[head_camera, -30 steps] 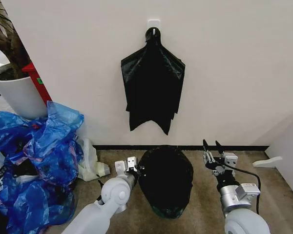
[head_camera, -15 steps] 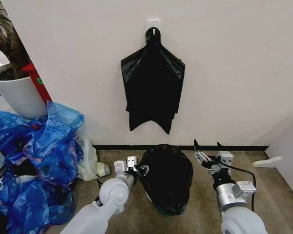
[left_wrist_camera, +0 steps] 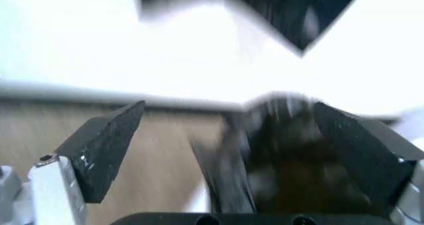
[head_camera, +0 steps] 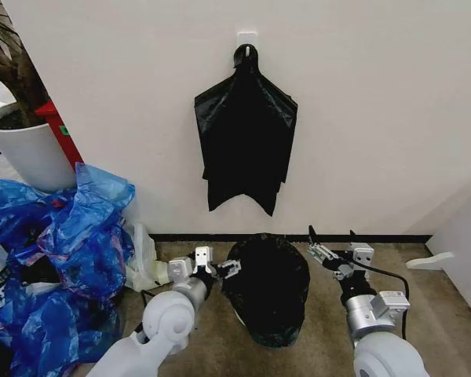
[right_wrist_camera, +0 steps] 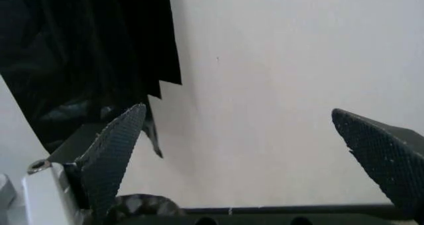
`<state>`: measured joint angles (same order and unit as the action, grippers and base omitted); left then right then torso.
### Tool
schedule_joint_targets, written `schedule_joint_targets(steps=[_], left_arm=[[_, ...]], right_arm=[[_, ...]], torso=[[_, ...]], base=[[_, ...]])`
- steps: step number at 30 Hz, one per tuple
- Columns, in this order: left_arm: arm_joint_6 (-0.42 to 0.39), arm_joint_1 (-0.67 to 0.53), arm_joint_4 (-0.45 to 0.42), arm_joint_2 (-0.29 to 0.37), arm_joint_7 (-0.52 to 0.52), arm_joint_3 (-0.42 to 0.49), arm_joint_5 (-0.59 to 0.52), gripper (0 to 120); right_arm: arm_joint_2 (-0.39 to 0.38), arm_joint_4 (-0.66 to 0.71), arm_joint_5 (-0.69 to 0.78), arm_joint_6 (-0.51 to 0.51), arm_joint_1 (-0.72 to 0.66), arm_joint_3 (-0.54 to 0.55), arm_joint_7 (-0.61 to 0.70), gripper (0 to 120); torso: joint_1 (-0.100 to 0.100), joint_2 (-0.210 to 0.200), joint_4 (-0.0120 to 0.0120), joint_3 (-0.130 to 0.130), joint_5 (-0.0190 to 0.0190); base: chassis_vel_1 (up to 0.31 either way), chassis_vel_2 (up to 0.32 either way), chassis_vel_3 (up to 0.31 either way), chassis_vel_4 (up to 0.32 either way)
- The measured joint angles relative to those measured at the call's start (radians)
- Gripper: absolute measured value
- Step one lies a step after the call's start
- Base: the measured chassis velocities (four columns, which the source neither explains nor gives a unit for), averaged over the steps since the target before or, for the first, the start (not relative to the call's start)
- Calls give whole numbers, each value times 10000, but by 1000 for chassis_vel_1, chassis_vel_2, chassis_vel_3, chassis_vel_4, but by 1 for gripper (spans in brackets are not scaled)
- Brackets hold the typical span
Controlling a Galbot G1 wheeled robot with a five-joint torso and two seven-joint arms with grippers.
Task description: Place the garbage bag over the trash bin.
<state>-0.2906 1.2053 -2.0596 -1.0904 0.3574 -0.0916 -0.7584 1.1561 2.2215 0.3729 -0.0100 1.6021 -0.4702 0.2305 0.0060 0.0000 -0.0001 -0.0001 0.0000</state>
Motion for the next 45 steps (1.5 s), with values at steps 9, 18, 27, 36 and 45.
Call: schedule_joint_targets(steps=[9,18,27,36,45], left_arm=[[2797,1772,-597,333,-2874,-1707,3172,100],[4743,4094,-513,-606,-5076,-5133,2900,100],[5782,6174,-965,-1256,-5761,-6562,2205,100],[5995,7095,-1512,-1466,-5503,-6529,2311,100],[6006,7074,-1432,-1566,-5335,-6413,2416,100]], right_arm=[[1226,-820,-1099,-1543,1715,-1288,-2485,100],[2867,-279,-2239,-2037,2437,-1398,-2537,100],[3793,128,-2922,-3132,3376,-1351,-2361,100],[3093,-53,-3097,-4374,4308,-543,-1860,100],[3370,-101,-3340,-4518,4297,-586,-1638,100]], torso=[[-1,1,-6,-1,-1],[0,0,0,0,-8],[-1,1,0,0,-2],[-1,1,-1,0,-1],[0,1,-2,1,0]], base=[[0,0,0,0],[0,0,0,0],[0,0,0,0],[0,0,0,0],[0,0,0,0]])
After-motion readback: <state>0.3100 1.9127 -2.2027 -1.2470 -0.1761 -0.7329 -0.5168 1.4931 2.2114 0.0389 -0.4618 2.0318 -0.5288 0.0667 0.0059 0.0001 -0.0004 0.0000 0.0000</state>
